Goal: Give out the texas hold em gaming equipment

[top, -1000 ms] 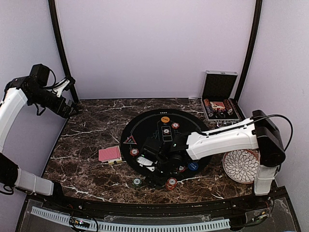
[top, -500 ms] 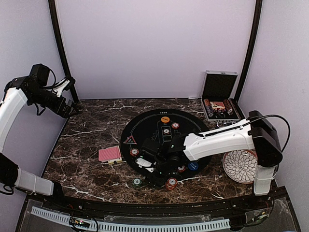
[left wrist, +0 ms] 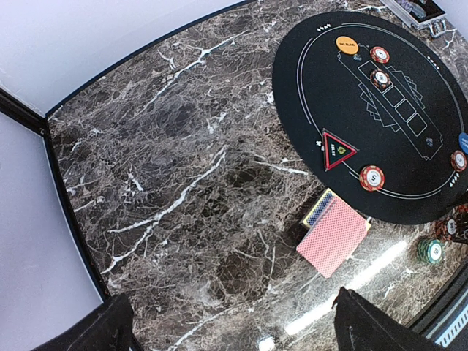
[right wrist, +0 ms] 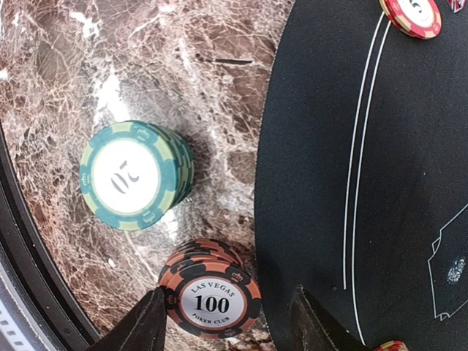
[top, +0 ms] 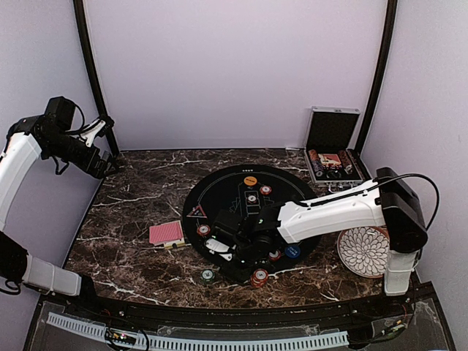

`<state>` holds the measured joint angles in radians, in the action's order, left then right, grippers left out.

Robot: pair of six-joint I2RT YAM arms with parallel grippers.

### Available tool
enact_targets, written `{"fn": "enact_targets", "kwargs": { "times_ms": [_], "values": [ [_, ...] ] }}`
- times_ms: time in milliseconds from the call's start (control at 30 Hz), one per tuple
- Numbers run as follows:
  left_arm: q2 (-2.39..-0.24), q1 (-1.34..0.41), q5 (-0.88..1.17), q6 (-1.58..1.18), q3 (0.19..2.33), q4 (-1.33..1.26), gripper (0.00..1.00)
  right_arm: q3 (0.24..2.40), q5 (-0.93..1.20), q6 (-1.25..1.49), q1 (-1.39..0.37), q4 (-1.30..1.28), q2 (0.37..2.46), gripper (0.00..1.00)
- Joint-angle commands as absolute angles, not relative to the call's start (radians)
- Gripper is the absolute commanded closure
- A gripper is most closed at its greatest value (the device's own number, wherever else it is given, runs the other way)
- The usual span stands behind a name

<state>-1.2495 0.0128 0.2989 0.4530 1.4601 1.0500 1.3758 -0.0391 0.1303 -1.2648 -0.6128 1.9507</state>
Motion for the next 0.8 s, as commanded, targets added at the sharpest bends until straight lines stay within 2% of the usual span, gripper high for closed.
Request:
{"fn": "enact_targets", "kwargs": {
  "times_ms": [0, 400, 767],
  "values": [
    [-1.243, 0.008, 0.305, 0.466, 1.486, 1.075, 0.01, 1.392, -0.030, 0.130, -1.282, -0.601, 1.964, 0.41],
    [-1.241, 0.008, 0.303, 0.466, 1.485, 1.075, 0.01, 1.393, -0.030, 0.140, -1.291, -0.605, 1.965, 0.35],
    [-1.235, 0.008, 0.293, 0.467, 1.482, 1.074, 0.01, 1.394, -0.043, 0.142, -1.291, -0.601, 1.960, 0.52]
  ]
}}
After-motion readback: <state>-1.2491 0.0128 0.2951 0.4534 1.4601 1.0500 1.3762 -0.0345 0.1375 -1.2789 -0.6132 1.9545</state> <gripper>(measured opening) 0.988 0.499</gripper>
